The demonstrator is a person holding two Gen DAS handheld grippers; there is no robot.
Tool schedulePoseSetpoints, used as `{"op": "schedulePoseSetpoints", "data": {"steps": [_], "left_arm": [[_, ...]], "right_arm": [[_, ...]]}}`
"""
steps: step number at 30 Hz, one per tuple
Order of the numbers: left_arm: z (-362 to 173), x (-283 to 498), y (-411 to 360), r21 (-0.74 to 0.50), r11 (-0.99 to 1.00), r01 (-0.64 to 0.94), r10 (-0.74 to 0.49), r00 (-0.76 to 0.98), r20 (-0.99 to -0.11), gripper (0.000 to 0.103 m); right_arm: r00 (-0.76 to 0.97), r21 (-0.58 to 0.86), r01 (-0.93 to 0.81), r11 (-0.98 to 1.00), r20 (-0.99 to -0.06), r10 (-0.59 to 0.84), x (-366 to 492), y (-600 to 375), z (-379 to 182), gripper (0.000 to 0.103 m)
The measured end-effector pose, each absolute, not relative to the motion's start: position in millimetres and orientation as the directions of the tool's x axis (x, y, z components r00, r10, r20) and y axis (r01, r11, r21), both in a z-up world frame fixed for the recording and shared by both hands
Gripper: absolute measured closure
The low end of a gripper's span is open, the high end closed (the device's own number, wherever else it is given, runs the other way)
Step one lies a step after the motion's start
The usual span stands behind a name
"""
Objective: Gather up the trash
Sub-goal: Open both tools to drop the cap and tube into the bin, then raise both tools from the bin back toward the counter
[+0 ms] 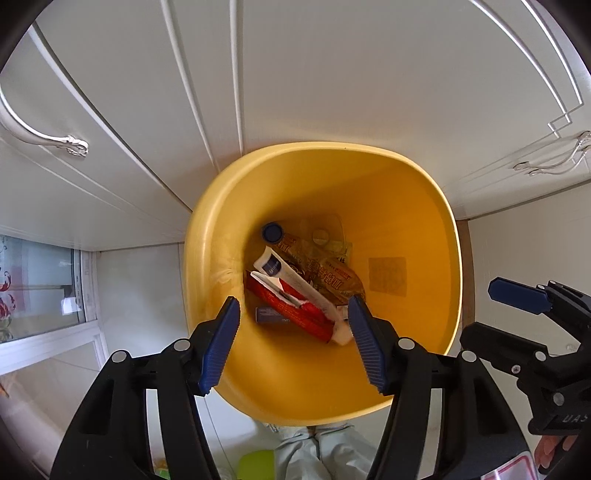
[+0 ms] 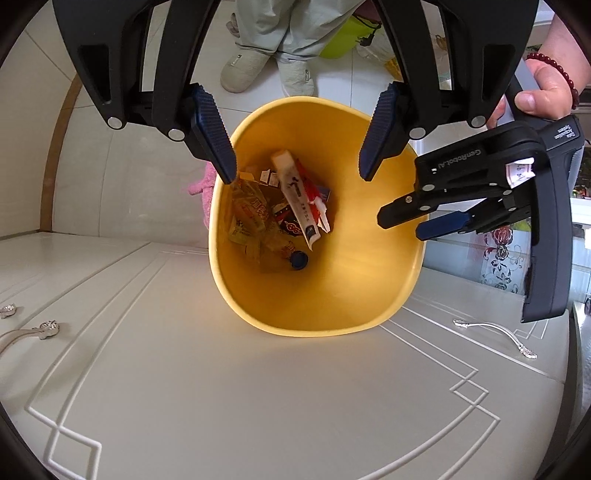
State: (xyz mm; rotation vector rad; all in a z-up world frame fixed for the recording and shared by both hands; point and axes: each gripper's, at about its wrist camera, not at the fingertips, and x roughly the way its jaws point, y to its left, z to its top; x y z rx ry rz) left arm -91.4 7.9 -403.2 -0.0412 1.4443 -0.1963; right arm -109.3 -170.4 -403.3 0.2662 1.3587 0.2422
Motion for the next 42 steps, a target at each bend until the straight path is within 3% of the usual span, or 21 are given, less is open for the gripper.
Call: {"op": "schedulePoseSetpoints", "data": {"steps": [21, 42], "left_arm": [[-349.0, -127.0, 21.7, -0.108, 0.988, 0.109, -0.128, 0.191, -0.973, 0.042], [-170.3, -215.0, 31.6, -0.084, 0.983, 0.161, -0.147, 0.432, -0.890, 0.041]], "right_arm": [[0.276, 0.299, 0.016, 0.954, -0.919, 0.283, -133.2, -163.8, -374.3, 0.034], [0.555, 0.179, -0.040, 0.983, -0.814, 0.171, -241.8, -137.5, -185.7, 0.034]]}}
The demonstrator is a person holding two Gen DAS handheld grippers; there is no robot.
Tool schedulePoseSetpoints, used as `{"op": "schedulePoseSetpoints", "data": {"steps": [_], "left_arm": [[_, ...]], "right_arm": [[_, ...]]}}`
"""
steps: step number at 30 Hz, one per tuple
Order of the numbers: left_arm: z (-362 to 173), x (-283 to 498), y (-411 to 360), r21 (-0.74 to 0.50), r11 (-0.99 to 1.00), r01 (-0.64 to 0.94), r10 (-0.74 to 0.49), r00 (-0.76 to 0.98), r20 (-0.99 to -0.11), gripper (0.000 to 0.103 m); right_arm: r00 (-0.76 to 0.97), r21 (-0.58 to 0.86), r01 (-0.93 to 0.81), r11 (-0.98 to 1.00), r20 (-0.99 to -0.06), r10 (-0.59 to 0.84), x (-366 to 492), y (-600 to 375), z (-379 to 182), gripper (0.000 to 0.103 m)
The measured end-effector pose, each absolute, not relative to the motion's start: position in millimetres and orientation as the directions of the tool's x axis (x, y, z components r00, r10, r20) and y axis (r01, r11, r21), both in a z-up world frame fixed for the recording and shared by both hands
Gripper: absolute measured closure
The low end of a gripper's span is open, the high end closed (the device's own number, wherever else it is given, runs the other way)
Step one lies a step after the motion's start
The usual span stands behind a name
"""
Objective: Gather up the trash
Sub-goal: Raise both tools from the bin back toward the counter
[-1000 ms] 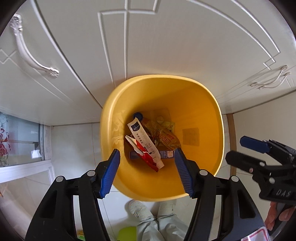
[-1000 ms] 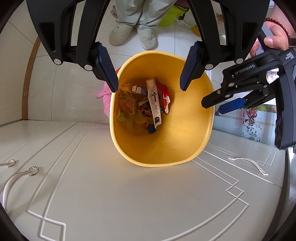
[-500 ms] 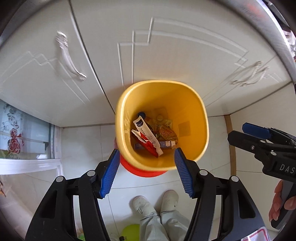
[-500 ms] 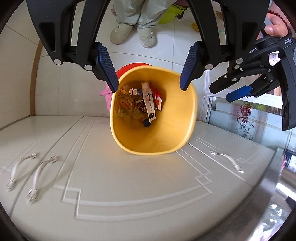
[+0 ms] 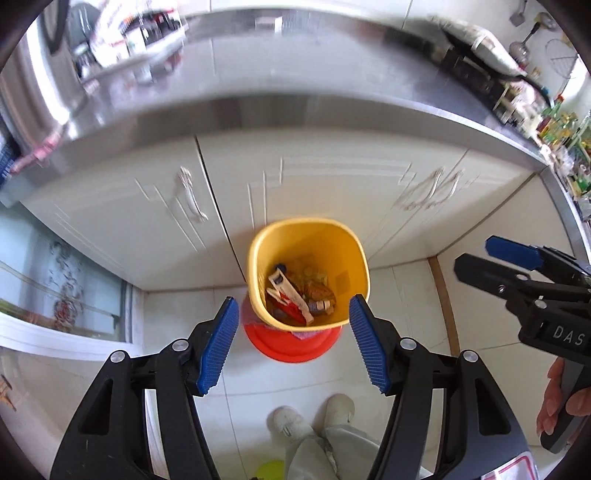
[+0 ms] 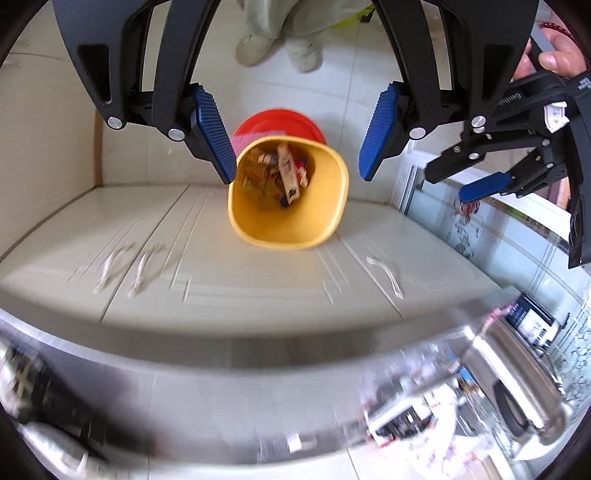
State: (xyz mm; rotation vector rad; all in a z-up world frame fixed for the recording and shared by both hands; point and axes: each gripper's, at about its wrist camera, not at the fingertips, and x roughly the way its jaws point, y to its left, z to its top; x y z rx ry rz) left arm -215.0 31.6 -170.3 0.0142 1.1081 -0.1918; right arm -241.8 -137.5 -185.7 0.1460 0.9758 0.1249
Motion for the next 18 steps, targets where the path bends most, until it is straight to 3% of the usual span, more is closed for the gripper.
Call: {"op": "schedulePoseSetpoints", "data": {"steps": [3, 5, 8, 18], "left_arm": [[-140.9, -219.0, 35.9, -0.077, 0.983, 0.165, -0.150, 0.497, -0.855, 0.032], [-126.6, -219.8, 38.5, -0.069, 0.984, 0.163, -0.147, 0.533, -0.833, 0.021], [-107.6, -213.9, 43.8, -0.082, 0.984, 0.159, -0.160, 0.573, -0.804, 0.012], [-87.6, -172.5, 56.2, -0.077, 0.987, 0.139, -0.147, 0.607, -0.781, 0.010]], "right_arm": [[0.612, 0.148, -0.034, 0.988, -0.779, 0.137, -251.0, -139.1, -158.7, 0.034], [0.655, 0.132, -0.021, 0.991, -0.747, 0.113, -255.2, -138.4, -140.7, 0.033], [0.706, 0.111, 0.002, 0.994, -0.704, 0.077, -257.2, -138.4, -119.2, 0.027], [0.776, 0.108, 0.017, 0.994, -0.628, 0.055, -217.3, -138.9, -81.8, 0.025]]}}
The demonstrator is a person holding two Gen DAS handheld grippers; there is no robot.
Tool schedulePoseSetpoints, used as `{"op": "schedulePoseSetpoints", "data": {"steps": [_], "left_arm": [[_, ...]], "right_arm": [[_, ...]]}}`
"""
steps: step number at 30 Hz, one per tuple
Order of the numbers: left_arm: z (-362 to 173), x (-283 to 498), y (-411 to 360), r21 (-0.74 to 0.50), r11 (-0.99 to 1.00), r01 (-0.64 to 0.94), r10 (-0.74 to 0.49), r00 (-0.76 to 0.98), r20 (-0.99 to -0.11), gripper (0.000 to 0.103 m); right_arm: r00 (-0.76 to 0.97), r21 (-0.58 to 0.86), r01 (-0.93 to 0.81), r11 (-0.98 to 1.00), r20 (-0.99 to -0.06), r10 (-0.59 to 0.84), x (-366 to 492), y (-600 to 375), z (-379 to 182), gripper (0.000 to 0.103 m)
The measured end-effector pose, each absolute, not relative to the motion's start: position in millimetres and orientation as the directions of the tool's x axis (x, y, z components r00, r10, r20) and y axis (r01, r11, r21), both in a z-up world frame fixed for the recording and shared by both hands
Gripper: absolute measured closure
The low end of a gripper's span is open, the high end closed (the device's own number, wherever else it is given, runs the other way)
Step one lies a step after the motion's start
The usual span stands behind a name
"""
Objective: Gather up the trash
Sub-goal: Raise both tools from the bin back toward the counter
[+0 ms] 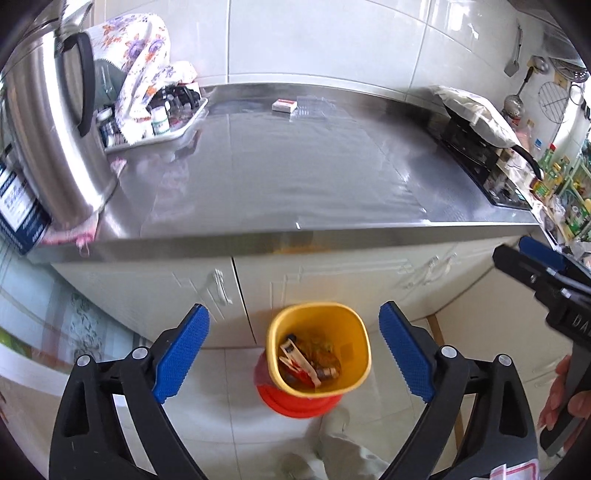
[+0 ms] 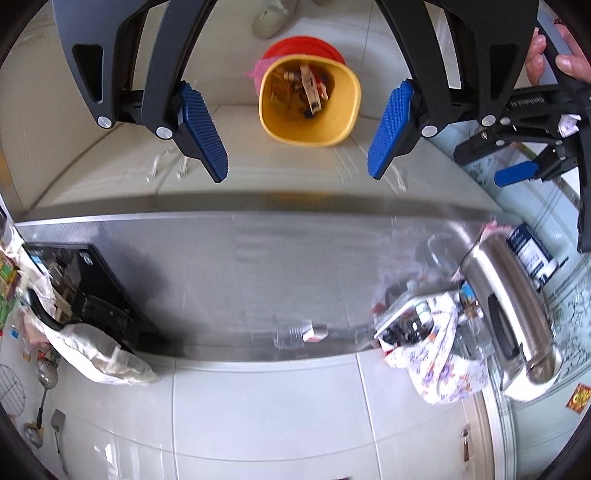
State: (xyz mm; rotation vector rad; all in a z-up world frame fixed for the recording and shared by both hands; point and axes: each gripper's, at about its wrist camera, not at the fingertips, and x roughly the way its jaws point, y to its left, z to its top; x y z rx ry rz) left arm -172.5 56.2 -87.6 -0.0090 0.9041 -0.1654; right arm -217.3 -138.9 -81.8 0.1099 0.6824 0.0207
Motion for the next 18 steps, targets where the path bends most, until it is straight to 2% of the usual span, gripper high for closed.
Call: {"op": "schedulePoseSetpoints", "data": {"steps": [18], "left_arm": [[-85.7, 26.0, 39.1, -0.064, 0.996, 0.060, -0.087, 0.623, -0.778, 0.010]], "right_arm": [[0.771, 0.138, -0.084, 0.987, -0.619, 0.152, -12.9, -182.8, -62.1, 0.025]]}}
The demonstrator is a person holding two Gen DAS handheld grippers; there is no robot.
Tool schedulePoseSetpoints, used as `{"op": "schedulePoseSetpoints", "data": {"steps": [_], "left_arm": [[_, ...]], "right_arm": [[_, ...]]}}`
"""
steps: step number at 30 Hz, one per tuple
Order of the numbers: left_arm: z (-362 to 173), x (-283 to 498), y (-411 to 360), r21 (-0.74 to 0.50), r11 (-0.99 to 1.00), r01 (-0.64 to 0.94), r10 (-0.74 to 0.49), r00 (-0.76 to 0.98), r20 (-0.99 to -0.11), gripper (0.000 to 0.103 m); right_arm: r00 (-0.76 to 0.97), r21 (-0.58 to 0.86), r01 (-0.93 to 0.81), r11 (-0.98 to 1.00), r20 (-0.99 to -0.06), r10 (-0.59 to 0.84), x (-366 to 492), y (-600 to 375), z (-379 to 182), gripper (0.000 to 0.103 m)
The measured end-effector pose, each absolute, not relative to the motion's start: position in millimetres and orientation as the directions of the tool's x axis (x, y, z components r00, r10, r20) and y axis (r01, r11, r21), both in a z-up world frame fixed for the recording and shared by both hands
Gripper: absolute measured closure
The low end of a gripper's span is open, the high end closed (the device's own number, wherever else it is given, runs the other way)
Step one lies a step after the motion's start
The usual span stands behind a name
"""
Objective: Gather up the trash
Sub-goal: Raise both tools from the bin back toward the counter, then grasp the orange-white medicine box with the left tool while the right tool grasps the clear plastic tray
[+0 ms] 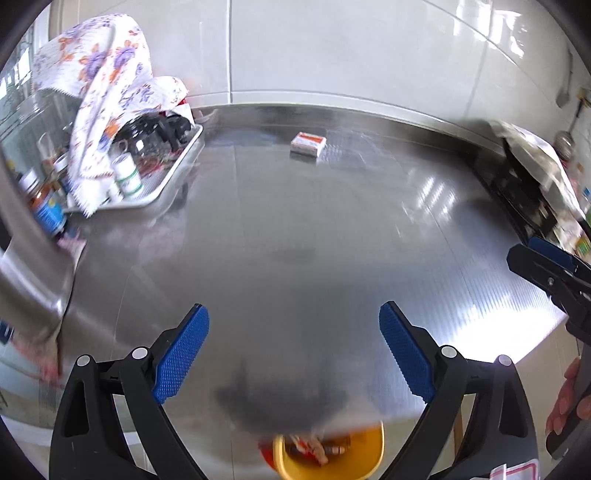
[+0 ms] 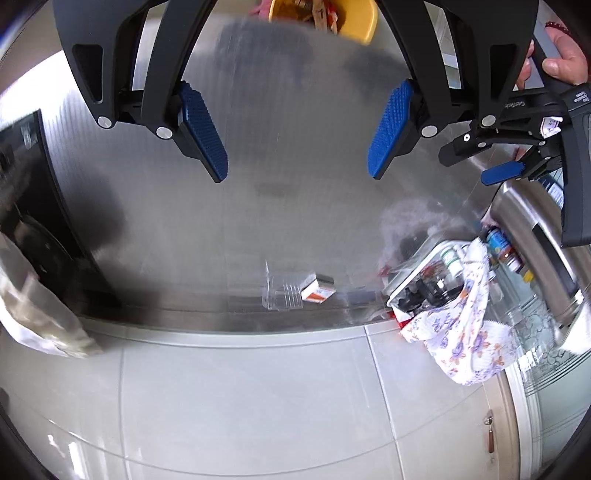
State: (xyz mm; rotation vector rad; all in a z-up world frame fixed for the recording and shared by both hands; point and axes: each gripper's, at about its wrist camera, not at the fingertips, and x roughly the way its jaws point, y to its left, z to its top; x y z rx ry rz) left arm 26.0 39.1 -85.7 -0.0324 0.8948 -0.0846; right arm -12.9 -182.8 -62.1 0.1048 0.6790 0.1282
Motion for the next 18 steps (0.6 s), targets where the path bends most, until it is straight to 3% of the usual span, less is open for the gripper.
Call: {"op": "schedulePoseSetpoints", "data": {"steps": [18], "left_arm": [[-107.1, 220.6, 17.0, -0.052, 0.984, 0.170, -0.145, 0.592, -0.793, 0.010]], "right_arm": [[0.759, 0.157, -0.029, 0.987, -0.639, 0.124, 164.0, -186.0, -79.4, 0.025]]}}
